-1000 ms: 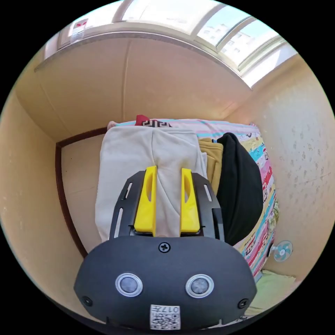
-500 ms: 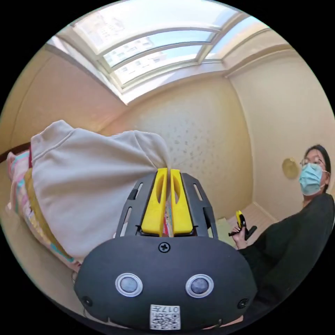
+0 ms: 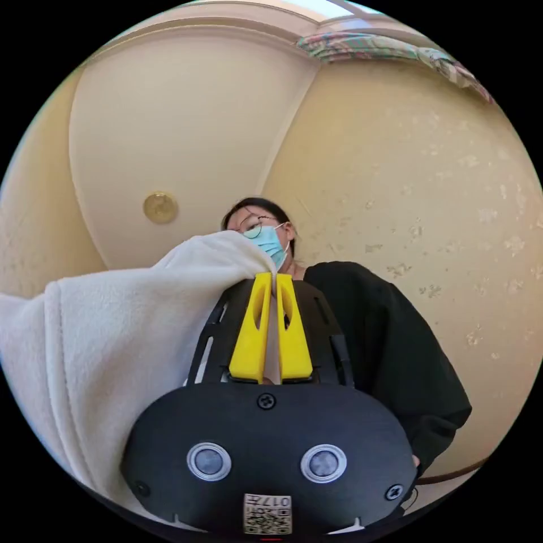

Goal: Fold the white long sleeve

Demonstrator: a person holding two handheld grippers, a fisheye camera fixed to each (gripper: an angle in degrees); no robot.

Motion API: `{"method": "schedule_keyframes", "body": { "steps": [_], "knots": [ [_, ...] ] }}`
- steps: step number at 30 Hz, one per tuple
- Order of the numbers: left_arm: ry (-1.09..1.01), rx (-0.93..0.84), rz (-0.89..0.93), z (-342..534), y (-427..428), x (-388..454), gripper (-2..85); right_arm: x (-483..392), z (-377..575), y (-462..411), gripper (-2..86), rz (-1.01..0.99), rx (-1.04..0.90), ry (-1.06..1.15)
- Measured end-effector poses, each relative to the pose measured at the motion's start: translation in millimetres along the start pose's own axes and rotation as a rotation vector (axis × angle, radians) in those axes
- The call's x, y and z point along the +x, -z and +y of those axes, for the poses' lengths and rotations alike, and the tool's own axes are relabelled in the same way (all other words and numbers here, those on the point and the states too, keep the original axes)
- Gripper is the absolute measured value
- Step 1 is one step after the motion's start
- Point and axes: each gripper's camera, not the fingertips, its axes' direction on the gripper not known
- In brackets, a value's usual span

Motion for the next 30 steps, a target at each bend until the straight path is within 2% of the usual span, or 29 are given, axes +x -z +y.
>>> {"method": "schedule_keyframes", "body": {
  "steps": [3, 6, 11, 13, 15, 18, 20, 22, 25, 27, 29, 30],
  "knots": [
    [0.061, 0.069, 0.185, 43, -38, -43, 0.0, -2, 11, 5, 8.7, 0.003, -0.019, -0.014],
    [0.115, 0.120, 0.362, 85, -79, -79, 0.1, 14, 29, 17, 10.4, -0.079, 0.045, -0.145],
    [0.280, 0.226, 0.581, 152, -134, -133, 0.1, 59, 59, 22, 20.9, -0.237, 0.092, -0.370],
    [0.413, 0.253, 0.663, 187, -165, -160, 0.1, 77, 64, 16, 23.5, -0.321, 0.124, -0.408],
    [0.491, 0.250, 0.715, 208, -186, -175, 0.1, 97, 70, 2, 25.2, -0.414, 0.078, -0.428],
    [0.559, 0.226, 0.786, 233, -212, -192, 0.1, 124, 101, -35, 25.9, -0.670, -0.095, -0.456],
    [0.573, 0.205, 0.798, 242, -221, -197, 0.2, 138, 137, -52, 24.2, -0.858, -0.069, -0.538],
    [0.591, 0.187, 0.804, 255, -225, -202, 0.2, 145, 161, -53, 21.1, -0.908, 0.052, -0.608],
    [0.590, 0.151, 0.722, 263, -212, -203, 0.3, 155, 171, -42, 6.3, -1.029, 0.187, -0.628],
    [0.553, 0.118, 0.609, 258, -191, -198, 0.4, 160, 165, -19, 5.2, -0.947, 0.254, -0.605],
    [0.526, 0.063, 0.473, 250, -168, -189, 0.6, 168, 150, 26, 4.8, -0.780, 0.405, -0.556],
    [0.521, 0.010, 0.346, 245, -151, -182, 0.8, 171, 144, 37, 4.7, -0.765, 0.443, -0.543]
  ]
}}
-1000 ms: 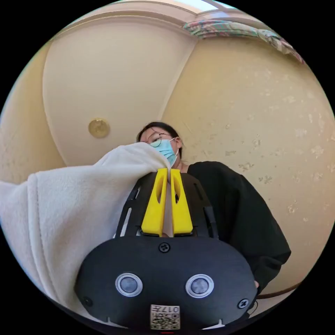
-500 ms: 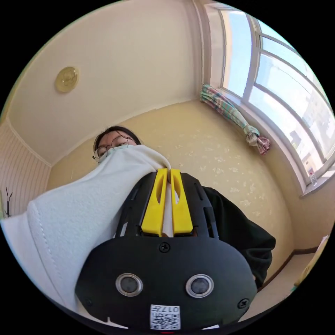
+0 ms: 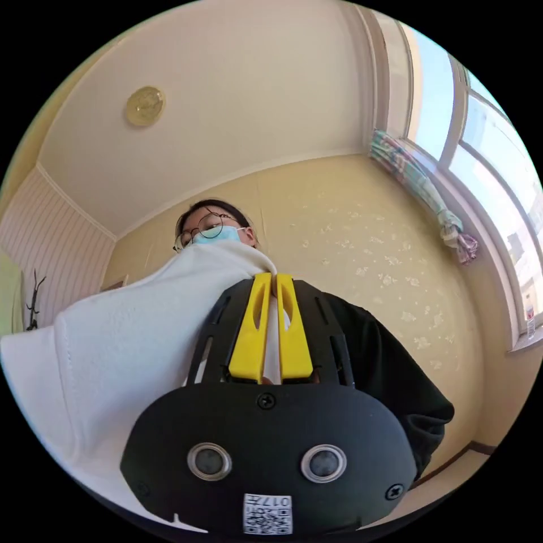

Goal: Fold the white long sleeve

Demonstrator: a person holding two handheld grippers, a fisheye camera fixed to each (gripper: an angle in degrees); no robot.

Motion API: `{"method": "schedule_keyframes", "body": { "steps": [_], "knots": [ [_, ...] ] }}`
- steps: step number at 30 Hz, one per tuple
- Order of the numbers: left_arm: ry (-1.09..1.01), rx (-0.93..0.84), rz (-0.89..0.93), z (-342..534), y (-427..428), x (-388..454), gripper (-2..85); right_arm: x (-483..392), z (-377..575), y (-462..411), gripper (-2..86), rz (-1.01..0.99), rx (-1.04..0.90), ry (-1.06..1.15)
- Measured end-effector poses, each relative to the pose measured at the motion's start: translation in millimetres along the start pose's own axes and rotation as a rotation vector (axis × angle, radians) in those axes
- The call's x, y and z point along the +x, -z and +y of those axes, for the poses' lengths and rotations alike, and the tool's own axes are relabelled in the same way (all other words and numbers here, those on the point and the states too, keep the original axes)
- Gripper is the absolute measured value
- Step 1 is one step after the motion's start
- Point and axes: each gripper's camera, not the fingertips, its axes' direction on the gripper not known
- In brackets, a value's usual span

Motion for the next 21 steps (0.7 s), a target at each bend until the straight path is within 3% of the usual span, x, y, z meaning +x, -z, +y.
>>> {"method": "schedule_keyframes", "body": {
  "steps": [5, 7, 9, 13, 15, 21],
  "knots": [
    [0.235, 0.050, -0.748, 19, 68, 42, 2.9, -87, -83, 20, 4.1, 0.060, 0.118, 0.269],
    [0.341, 0.123, -1.169, 56, 103, 65, 5.7, -117, -106, 12, 3.9, 0.113, 0.086, 0.359],
    [0.419, 0.184, -1.351, 94, 123, 73, 8.0, -139, -122, -3, 3.6, 0.203, 0.041, 0.419],
    [0.561, 0.390, -1.325, 167, 156, 64, 12.2, -163, -143, -32, 2.5, 0.245, -0.071, 0.484],
    [0.587, 0.411, -1.337, 179, 159, 53, 12.4, -165, -150, -37, 2.2, 0.271, -0.052, 0.464],
    [0.625, 0.011, -1.598, 145, 126, -21, 16.5, -190, -178, -46, 1.4, 0.196, -0.027, 0.513]
  ]
}}
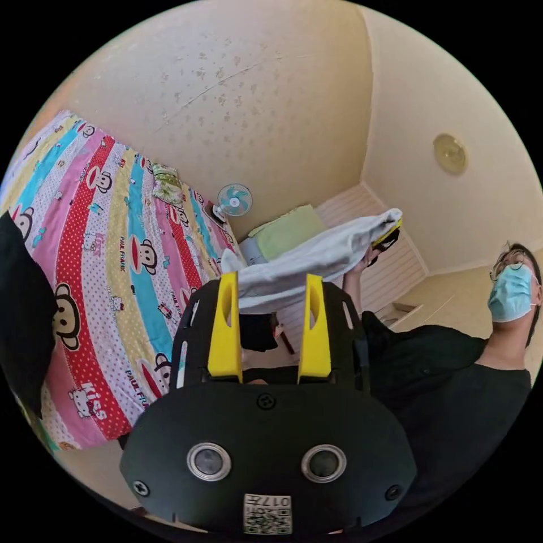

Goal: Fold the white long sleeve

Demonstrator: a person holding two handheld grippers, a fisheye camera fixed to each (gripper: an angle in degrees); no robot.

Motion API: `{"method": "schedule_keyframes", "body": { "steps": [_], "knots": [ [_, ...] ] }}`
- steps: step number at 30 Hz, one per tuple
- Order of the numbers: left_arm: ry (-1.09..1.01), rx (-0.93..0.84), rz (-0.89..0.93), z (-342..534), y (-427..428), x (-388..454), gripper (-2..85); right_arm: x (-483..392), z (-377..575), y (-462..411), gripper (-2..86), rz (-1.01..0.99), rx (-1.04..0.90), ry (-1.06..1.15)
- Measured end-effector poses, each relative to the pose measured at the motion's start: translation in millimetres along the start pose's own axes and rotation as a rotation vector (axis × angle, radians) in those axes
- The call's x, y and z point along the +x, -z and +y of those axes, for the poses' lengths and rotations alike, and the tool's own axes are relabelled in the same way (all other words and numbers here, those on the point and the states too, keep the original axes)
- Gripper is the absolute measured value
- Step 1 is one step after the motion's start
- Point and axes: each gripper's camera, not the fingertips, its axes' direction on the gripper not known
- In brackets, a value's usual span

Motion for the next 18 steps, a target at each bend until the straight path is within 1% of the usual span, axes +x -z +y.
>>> {"method": "schedule_keyframes", "body": {
  "steps": [3, 4, 5, 6, 7, 8, 9, 10, 11, 13, 15, 17, 18],
  "knots": [
    [-0.209, -0.067, -0.082, -13, -33, 50, 17.1, -17, -23, -10, 1.5, 0.074, -0.035, 0.056],
    [-0.292, -0.084, -0.136, -13, -44, 69, 17.7, -23, -32, -11, 1.6, 0.092, -0.031, 0.074],
    [-0.332, -0.089, -0.164, -12, -48, 77, 17.9, -27, -39, -11, 1.6, 0.097, -0.013, 0.079],
    [-0.384, -0.076, -0.247, -10, -53, 90, 18.2, -29, -43, -10, 1.7, 0.090, -0.002, 0.080],
    [-0.411, -0.024, -0.336, -7, -51, 96, 18.3, -31, -49, -8, 1.7, 0.065, 0.013, 0.081],
    [-0.421, 0.008, -0.370, -6, -47, 97, 18.2, -32, -55, -5, 1.7, 0.039, 0.029, 0.072],
    [-0.412, 0.091, -0.426, -5, -35, 95, 17.8, -33, -57, -2, 1.6, 0.030, 0.040, 0.066],
    [-0.403, 0.172, -0.435, -6, -18, 89, 17.2, -35, -60, 3, 1.6, 0.018, 0.062, 0.055],
    [-0.401, 0.204, -0.420, -7, -9, 86, 17.1, -36, -62, 9, 1.6, 0.000, 0.080, 0.047],
    [-0.394, 0.257, -0.330, -16, 18, 69, 16.8, -37, -63, 18, 1.5, -0.033, 0.102, 0.037],
    [-0.382, 0.232, -0.323, -27, 19, 57, 17.2, -37, -62, 25, 1.5, -0.061, 0.123, 0.025],
    [-0.405, 0.185, -0.368, -38, 4, 49, 18.5, -31, -60, 30, 1.4, -0.097, 0.148, 0.005],
    [-0.441, 0.137, -0.332, -47, -9, 40, 19.1, -28, -58, 32, 1.4, -0.116, 0.157, -0.004]
  ]
}}
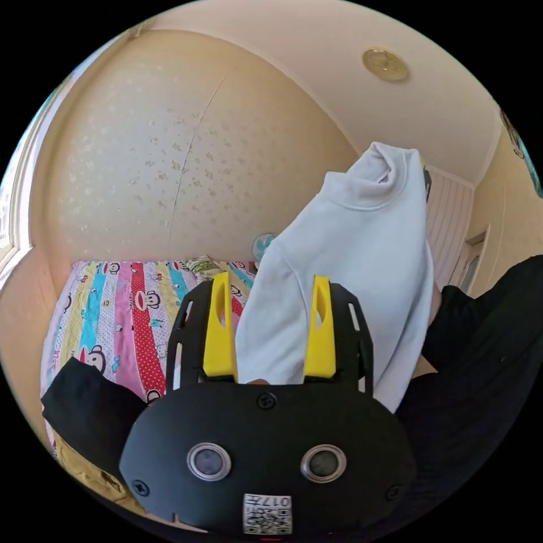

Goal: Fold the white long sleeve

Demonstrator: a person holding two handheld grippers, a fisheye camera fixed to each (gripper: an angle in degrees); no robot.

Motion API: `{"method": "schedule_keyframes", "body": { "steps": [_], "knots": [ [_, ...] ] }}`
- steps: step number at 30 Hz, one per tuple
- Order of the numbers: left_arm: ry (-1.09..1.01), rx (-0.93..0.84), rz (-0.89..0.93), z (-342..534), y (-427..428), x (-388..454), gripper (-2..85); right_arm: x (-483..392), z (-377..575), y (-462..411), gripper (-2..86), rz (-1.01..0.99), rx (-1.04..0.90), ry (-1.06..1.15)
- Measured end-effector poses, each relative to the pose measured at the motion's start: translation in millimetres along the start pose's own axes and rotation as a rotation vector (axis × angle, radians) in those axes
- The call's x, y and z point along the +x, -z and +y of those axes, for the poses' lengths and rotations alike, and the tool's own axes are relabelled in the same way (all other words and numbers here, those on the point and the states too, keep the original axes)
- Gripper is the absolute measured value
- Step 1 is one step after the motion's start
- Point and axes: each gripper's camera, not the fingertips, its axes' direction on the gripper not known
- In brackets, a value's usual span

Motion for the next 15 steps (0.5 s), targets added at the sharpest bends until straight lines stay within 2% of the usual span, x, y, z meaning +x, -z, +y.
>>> {"method": "schedule_keyframes", "body": {
  "steps": [2, 4, 7, 12, 14, 15],
  "knots": [
    [0.010, -0.042, 0.197, -4, -31, -20, 19.1, 15, 5, 5, 1.4, -0.108, 0.050, -0.053],
    [0.099, -0.142, 0.619, -6, -91, -57, 18.6, 26, 8, 5, 1.3, -0.198, 0.085, -0.078],
    [0.243, -0.257, 0.946, 1, -164, -80, 19.2, 41, 12, 2, 1.1, -0.351, 0.138, -0.086],
    [0.260, -0.217, 1.099, -4, -206, -68, 18.3, 64, 18, -8, 0.9, -0.564, 0.269, -0.126],
    [0.226, -0.217, 1.179, -11, -209, -58, 16.1, 75, 17, -6, 0.8, -0.581, 0.307, -0.158],
    [0.194, -0.198, 1.220, -16, -204, -53, 11.4, 78, 15, -3, 0.8, -0.573, 0.306, -0.164]
  ]
}}
